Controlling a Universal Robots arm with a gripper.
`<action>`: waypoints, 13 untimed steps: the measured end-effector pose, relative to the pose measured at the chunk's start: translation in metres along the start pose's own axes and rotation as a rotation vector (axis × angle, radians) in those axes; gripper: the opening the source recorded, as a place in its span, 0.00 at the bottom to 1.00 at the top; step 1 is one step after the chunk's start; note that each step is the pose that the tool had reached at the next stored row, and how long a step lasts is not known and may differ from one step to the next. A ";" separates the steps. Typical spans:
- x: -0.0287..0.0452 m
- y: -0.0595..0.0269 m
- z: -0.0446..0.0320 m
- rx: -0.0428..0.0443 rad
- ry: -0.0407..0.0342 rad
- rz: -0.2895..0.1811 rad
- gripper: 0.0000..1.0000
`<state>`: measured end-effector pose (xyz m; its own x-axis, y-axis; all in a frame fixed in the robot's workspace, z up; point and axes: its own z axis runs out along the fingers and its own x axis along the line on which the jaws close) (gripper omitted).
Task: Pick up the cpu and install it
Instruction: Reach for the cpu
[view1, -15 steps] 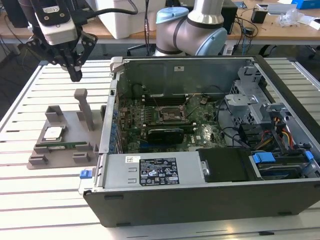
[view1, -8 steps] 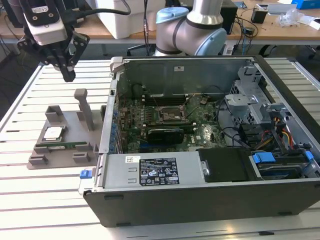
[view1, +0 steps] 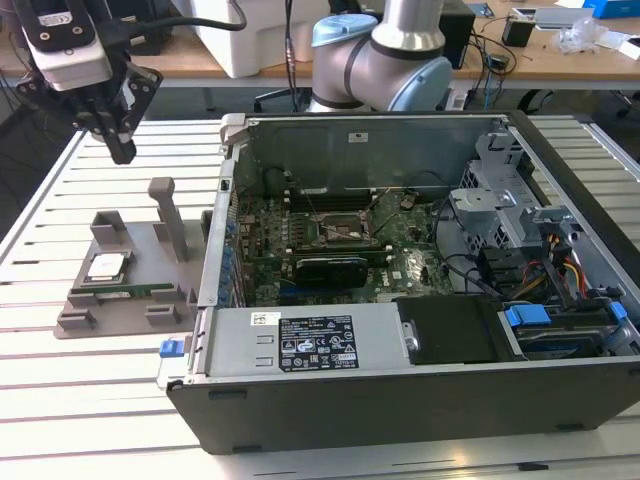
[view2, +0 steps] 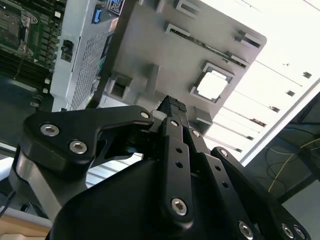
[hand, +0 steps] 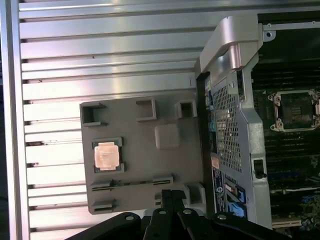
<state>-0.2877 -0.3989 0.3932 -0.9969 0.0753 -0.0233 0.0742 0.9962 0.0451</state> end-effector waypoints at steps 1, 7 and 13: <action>0.0034 -0.0002 -0.0001 0.0000 0.0000 0.000 0.11; 0.0175 -0.0013 -0.0005 0.0000 0.0000 0.000 0.11; 0.0295 -0.0022 -0.0008 0.0000 0.0001 0.000 0.11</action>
<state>-0.3172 -0.3989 0.3932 -0.9969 0.0753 -0.0232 0.0742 0.9962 0.0451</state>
